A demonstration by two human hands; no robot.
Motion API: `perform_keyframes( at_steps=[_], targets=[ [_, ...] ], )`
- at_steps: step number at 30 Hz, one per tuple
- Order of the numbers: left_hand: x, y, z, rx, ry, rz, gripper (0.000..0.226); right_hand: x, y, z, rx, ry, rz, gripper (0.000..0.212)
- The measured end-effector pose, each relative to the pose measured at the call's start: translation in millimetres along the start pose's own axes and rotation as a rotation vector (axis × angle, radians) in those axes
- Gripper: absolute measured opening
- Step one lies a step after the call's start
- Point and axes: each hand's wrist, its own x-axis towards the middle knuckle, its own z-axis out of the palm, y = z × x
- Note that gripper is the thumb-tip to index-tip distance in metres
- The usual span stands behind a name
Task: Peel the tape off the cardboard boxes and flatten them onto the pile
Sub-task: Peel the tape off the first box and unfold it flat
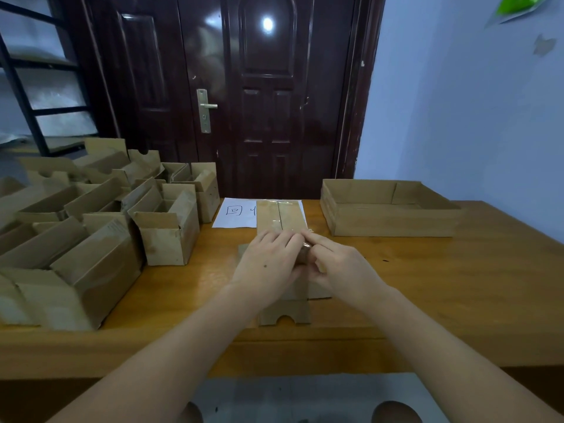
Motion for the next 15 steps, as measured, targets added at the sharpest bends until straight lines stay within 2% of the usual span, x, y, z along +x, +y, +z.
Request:
perform_keyframes(
  at_steps=[11,15],
  targets=[
    [1.5,-4.0,-1.8,-0.040,-0.001,-0.017,0.015,-10.1,-4.3,7.9,0.019,0.077,0.131,0.011],
    [0.4,-4.3,-2.8,-0.041,-0.008,-0.025,0.016,-9.1,-5.4,13.3,0.049,0.045,0.185,0.012]
  ],
)
